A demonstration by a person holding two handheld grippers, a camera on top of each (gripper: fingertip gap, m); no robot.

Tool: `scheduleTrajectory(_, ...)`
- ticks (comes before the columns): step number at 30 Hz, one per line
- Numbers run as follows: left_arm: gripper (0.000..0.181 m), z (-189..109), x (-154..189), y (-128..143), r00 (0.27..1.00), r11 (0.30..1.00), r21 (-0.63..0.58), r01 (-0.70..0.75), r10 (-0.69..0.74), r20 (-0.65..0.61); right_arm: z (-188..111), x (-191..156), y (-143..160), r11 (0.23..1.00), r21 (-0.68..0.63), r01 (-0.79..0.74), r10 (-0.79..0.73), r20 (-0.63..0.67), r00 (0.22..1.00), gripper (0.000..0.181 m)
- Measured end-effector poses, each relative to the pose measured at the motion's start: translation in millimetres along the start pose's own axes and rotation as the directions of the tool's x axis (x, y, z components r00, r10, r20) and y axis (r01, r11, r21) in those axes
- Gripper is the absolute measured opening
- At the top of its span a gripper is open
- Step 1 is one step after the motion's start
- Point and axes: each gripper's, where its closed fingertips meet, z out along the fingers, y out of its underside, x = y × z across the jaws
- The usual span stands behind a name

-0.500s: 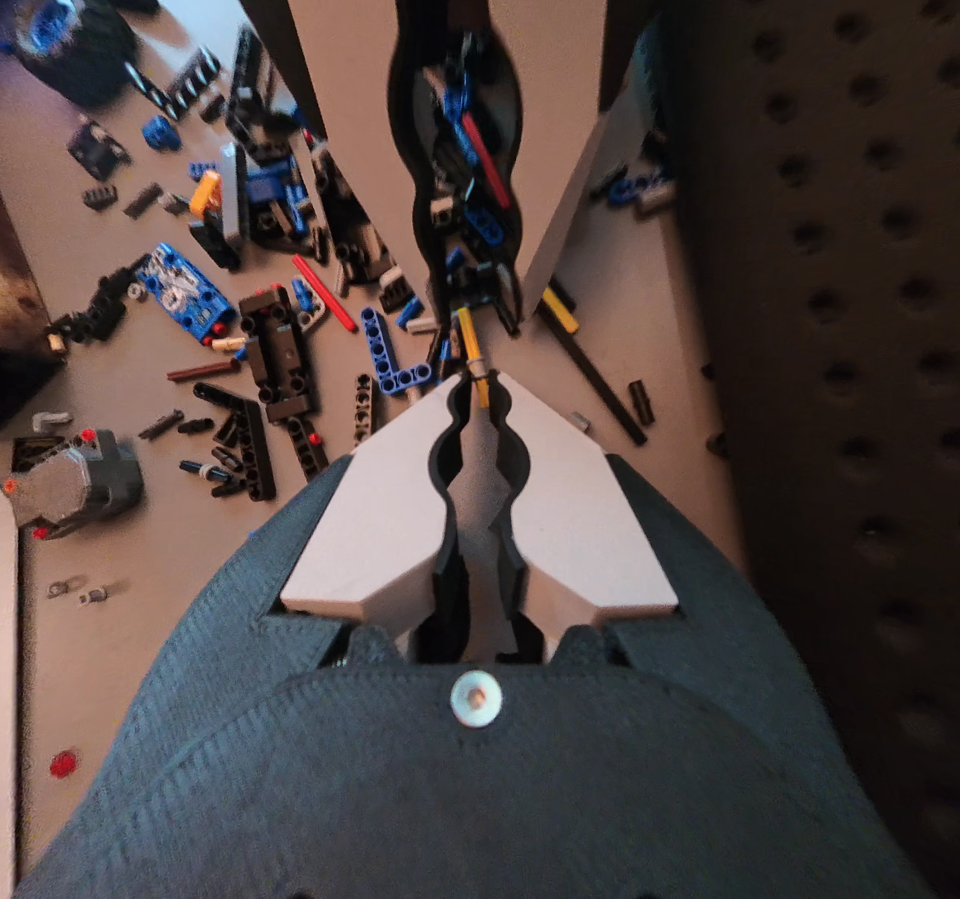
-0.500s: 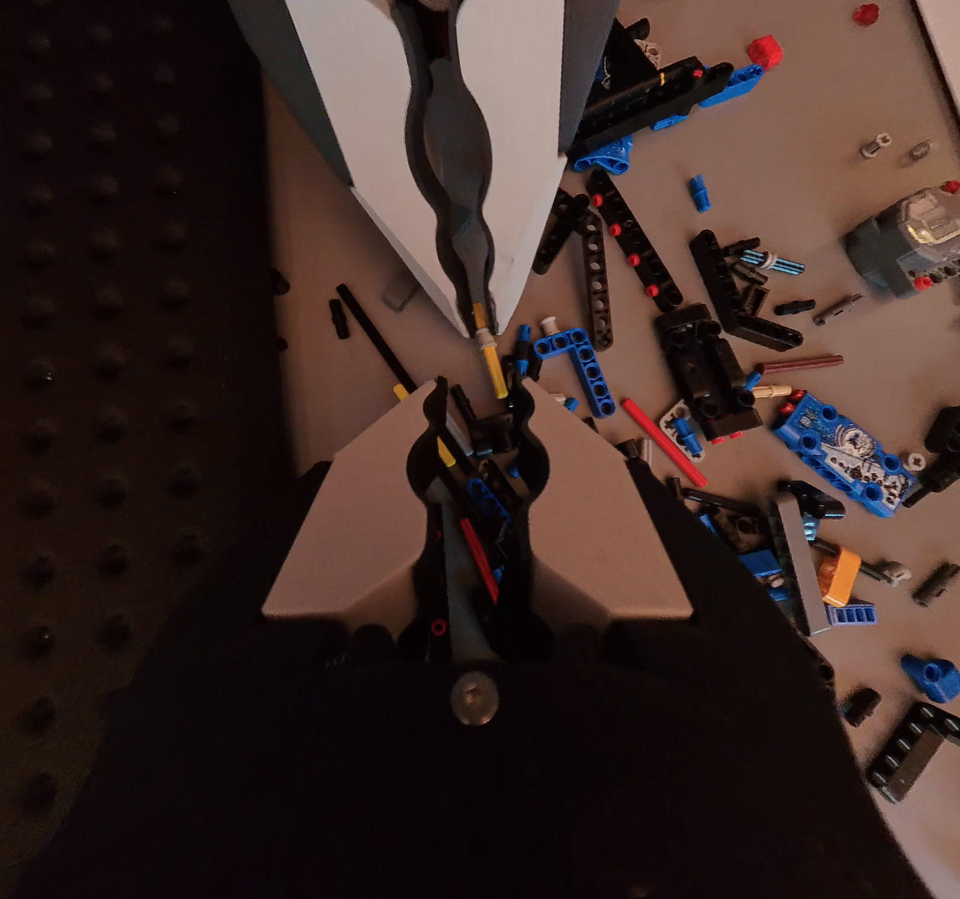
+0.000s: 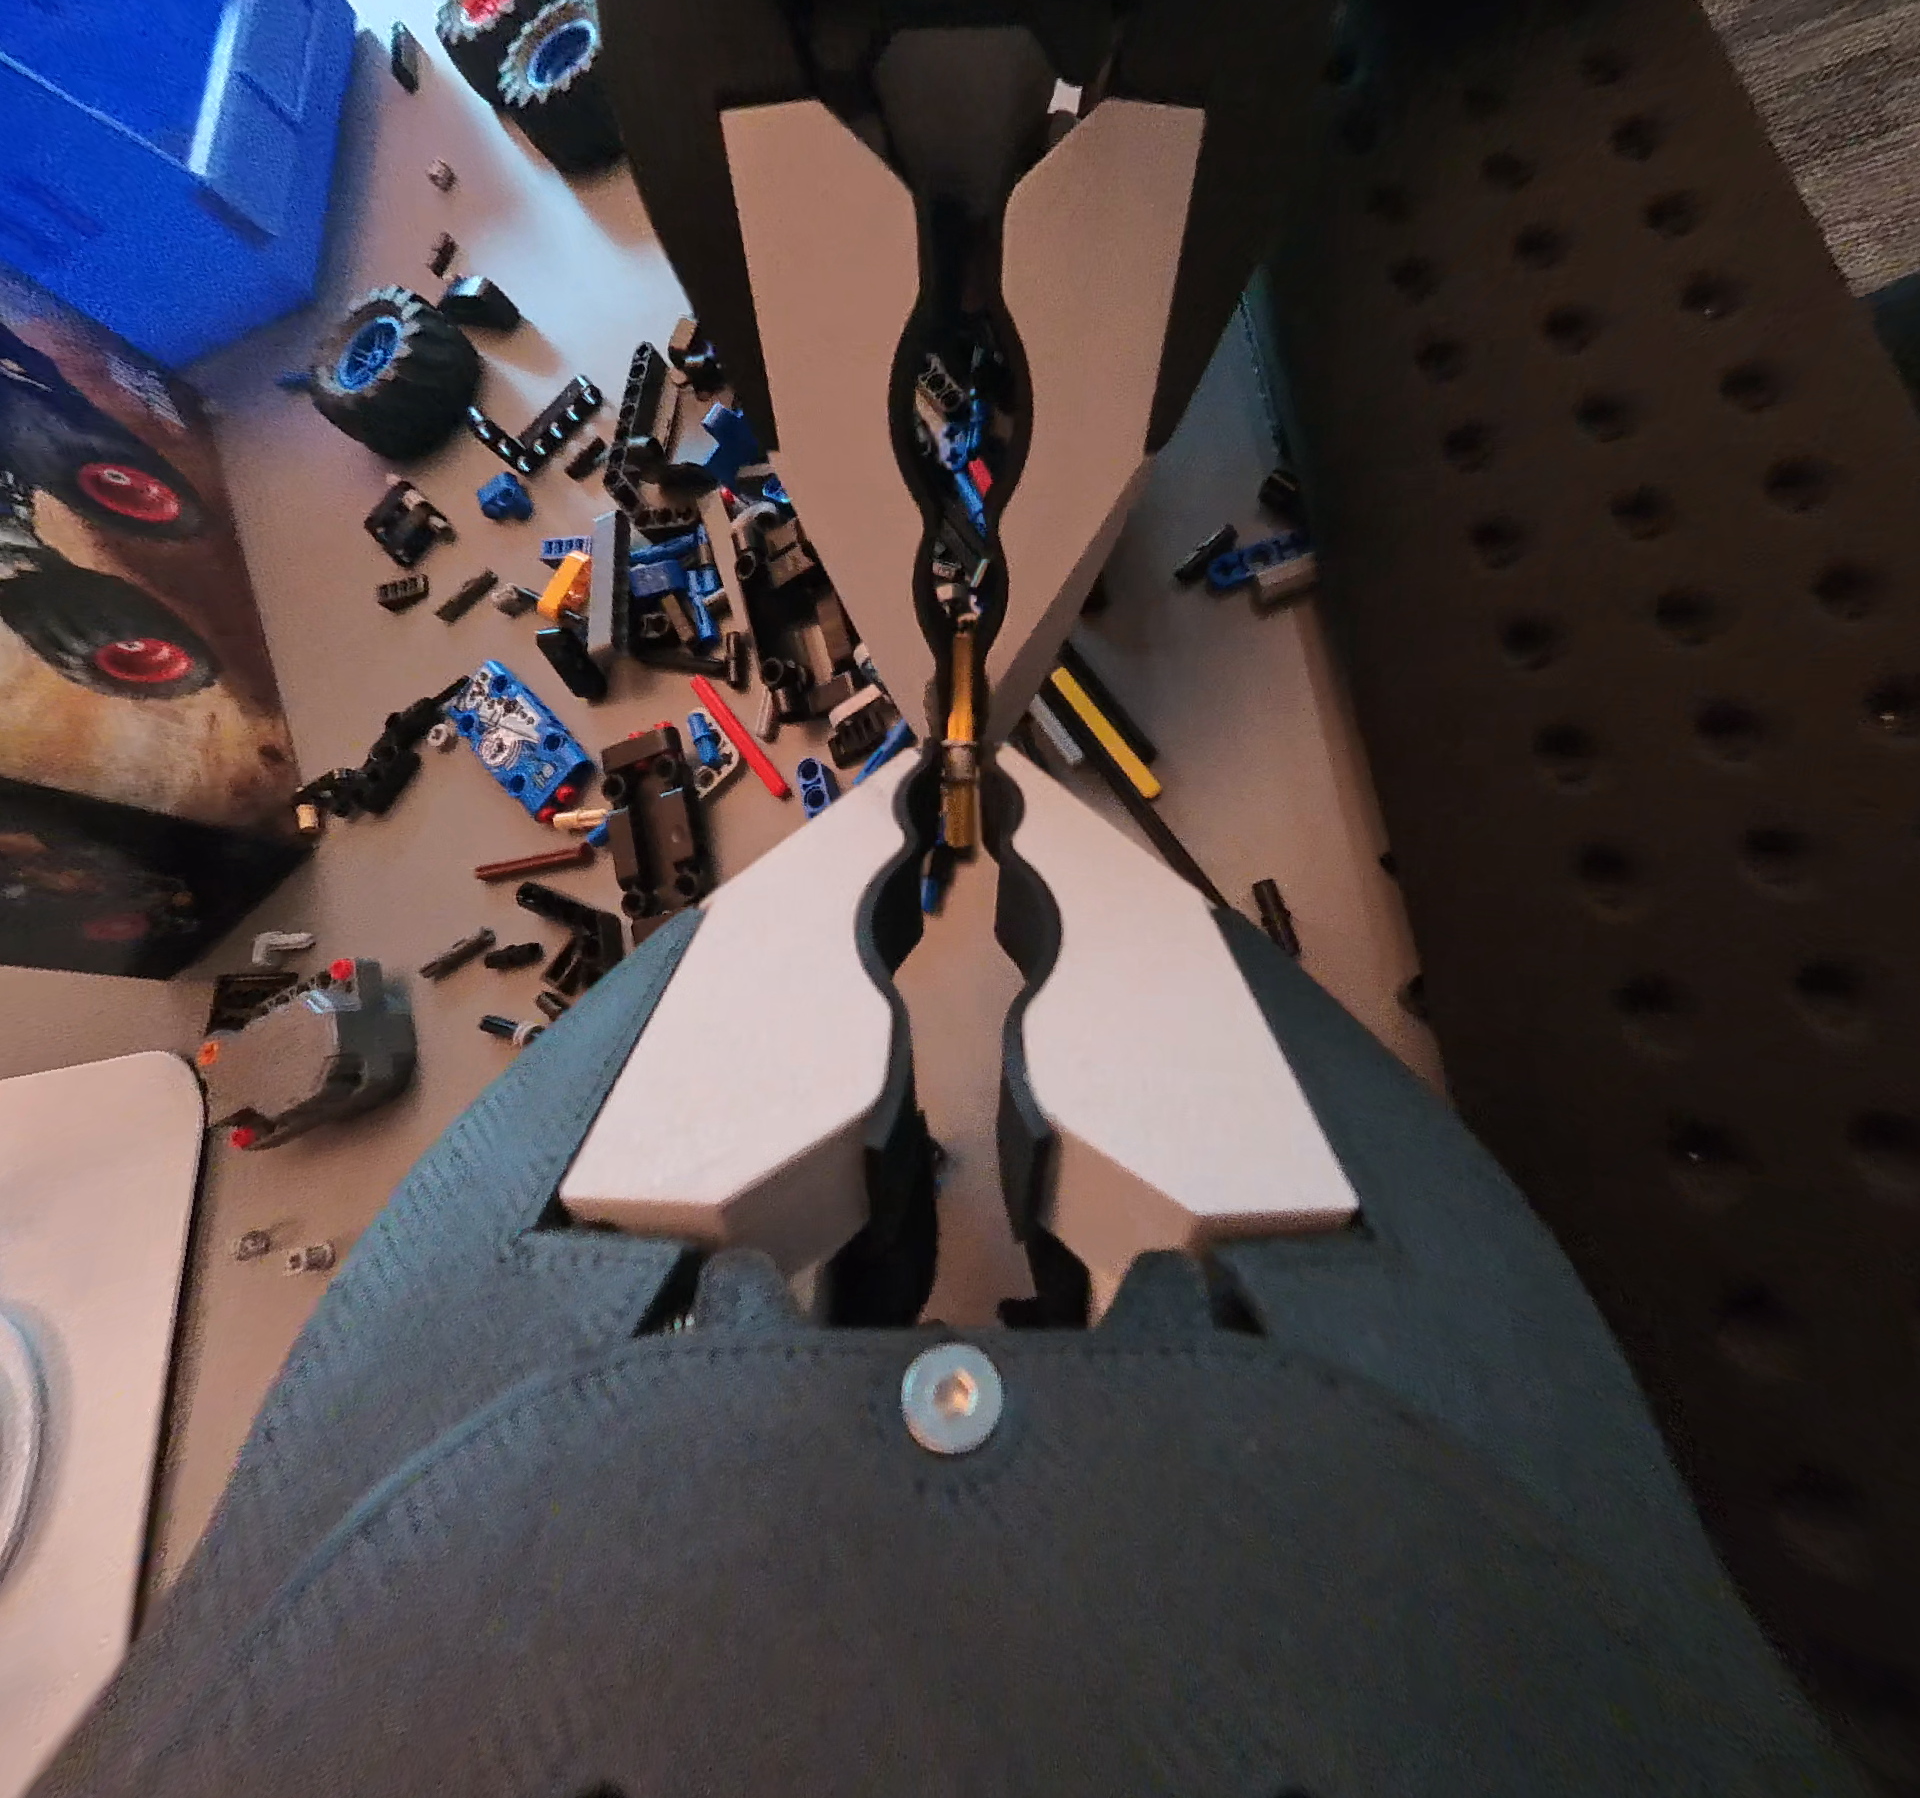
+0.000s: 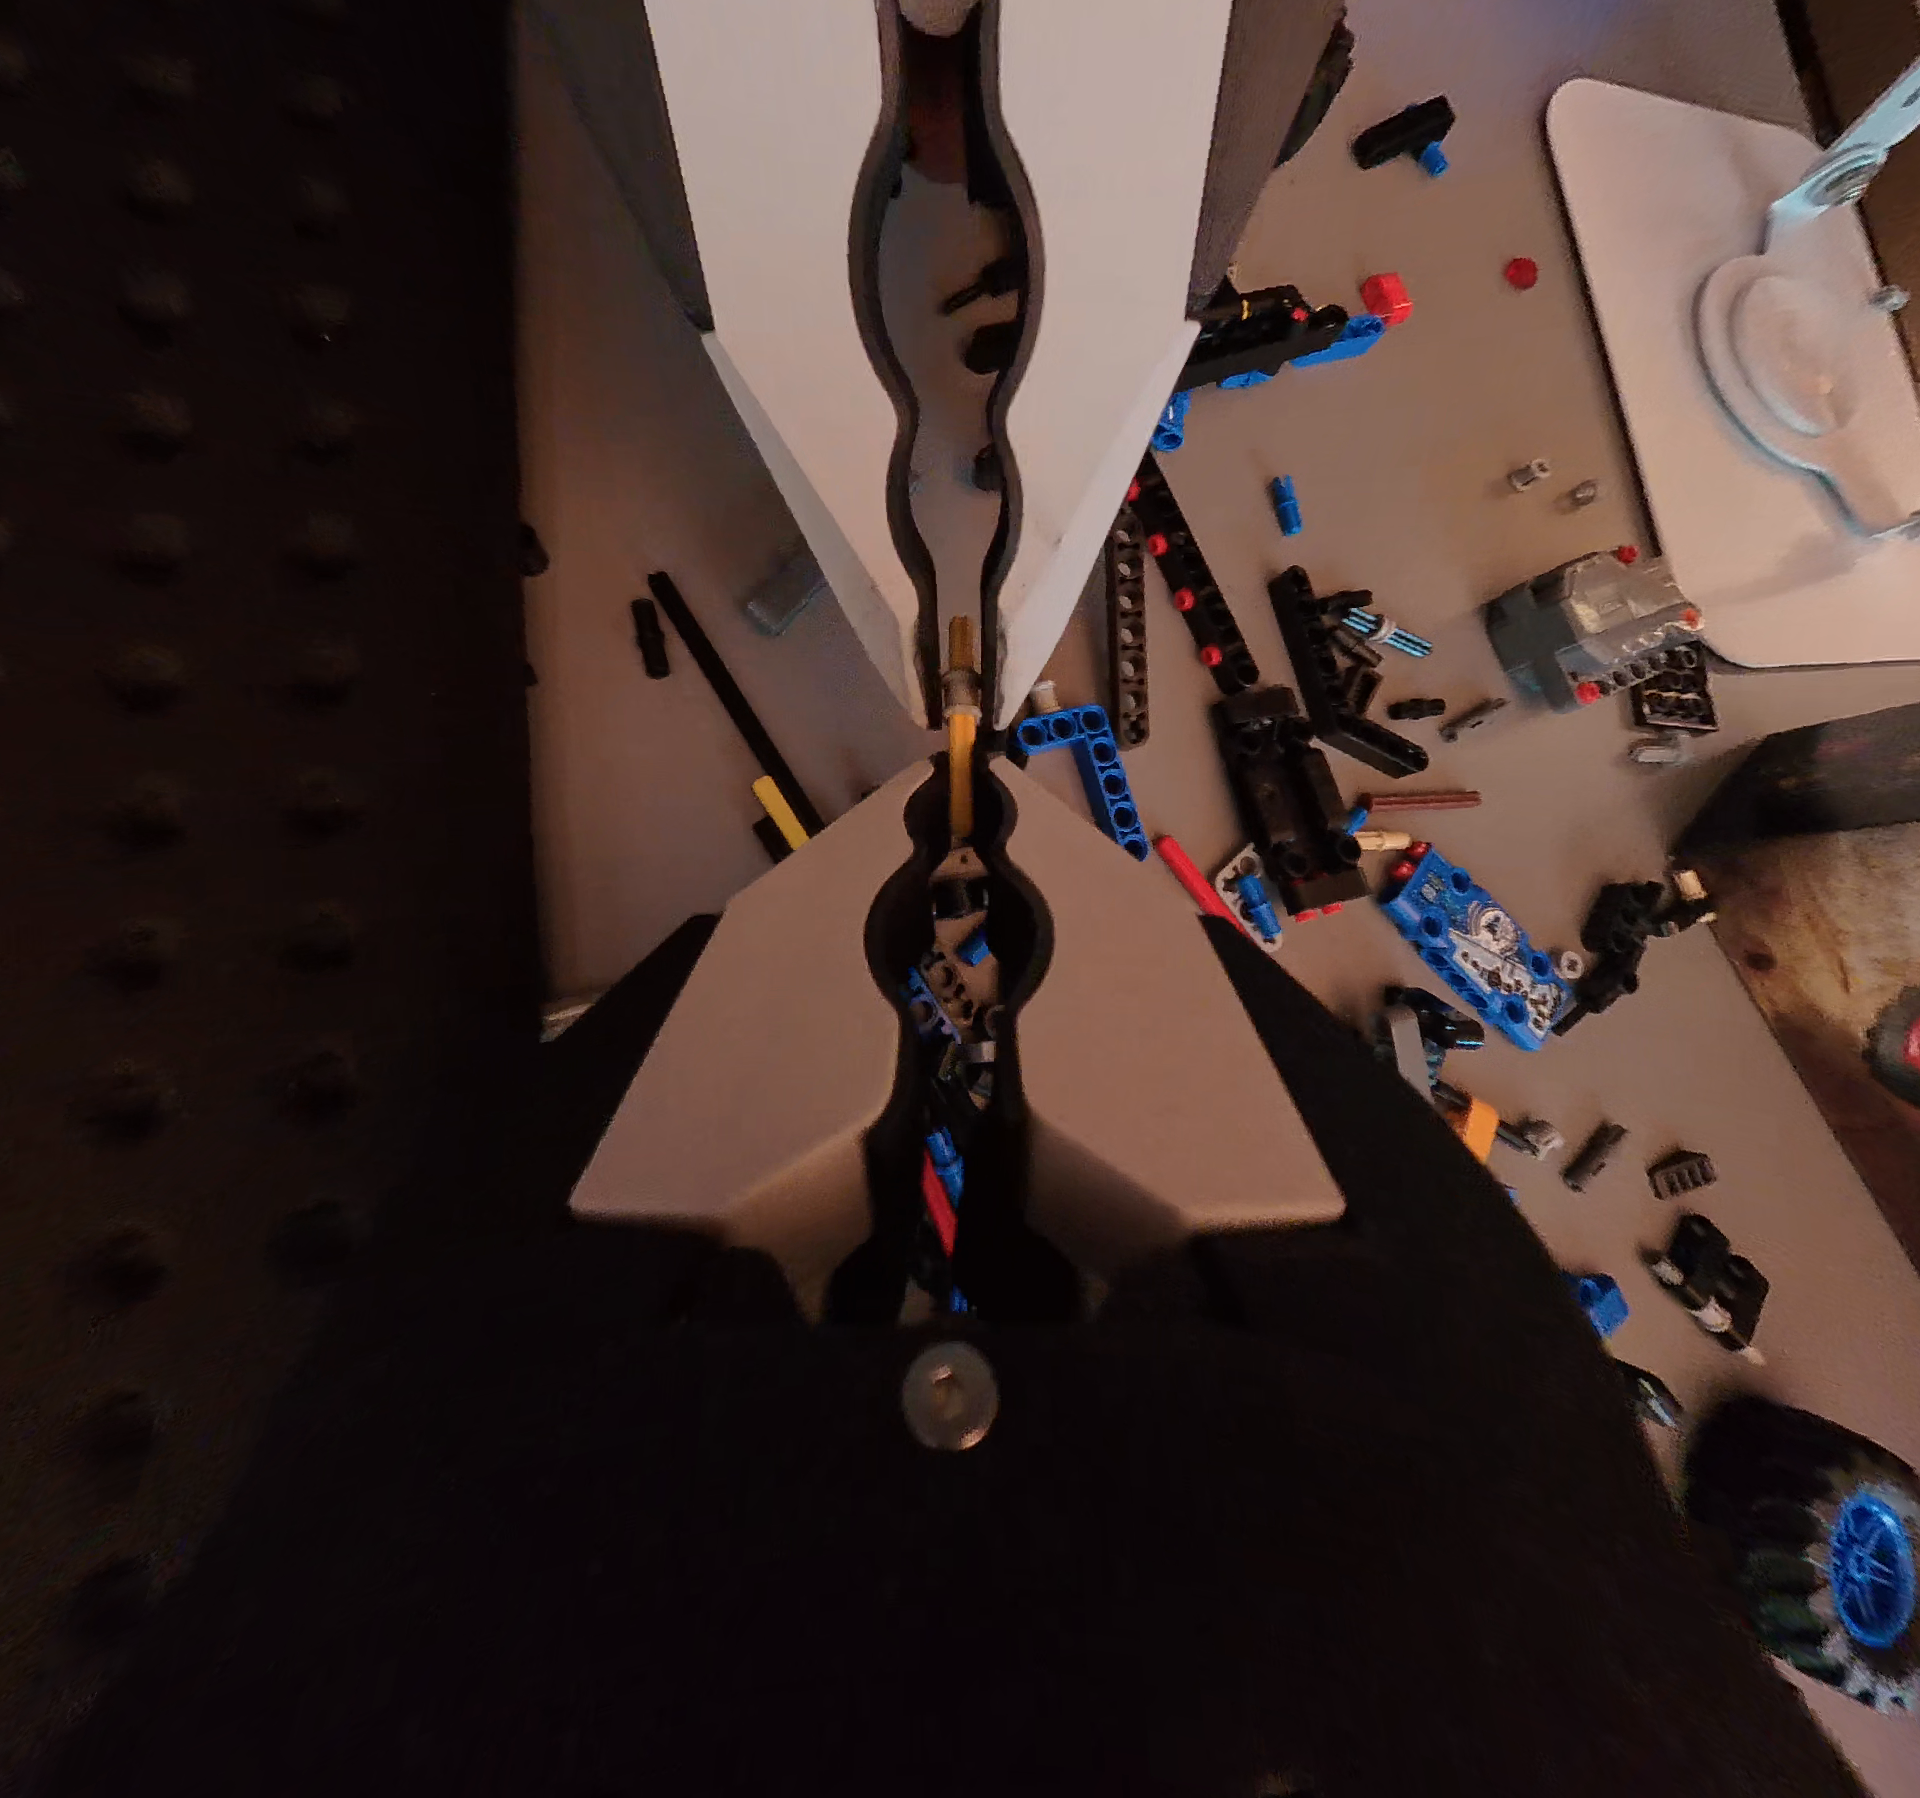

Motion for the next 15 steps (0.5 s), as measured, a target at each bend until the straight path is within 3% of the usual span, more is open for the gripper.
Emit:
scheduleTrajectory(9,0.005,-15.5,-1.3,-12.5,0.995,0.995,0.035,-0.093,0.091,0.051,-18.5,0.0,-15.4,0.994,0.108,0.019,-0.016,-0.029,0.999,0.000)
scheduleTrajectory(12,0.004,-26.5,-14.7,28.3,0.995,0.996,-0.081,-0.034,0.041,0.089,-37.2,12.3,-8.1,0.985,0.164,-0.047,0.055,-0.042,0.998,0.001)
scheduleTrajectory(15,0.004,-32.8,-6.7,36.5,1.000,0.995,-0.094,0.026,-0.025,0.016,-50.8,23.0,12.2,0.983,0.158,-0.091,0.100,-0.051,0.994,0.000)
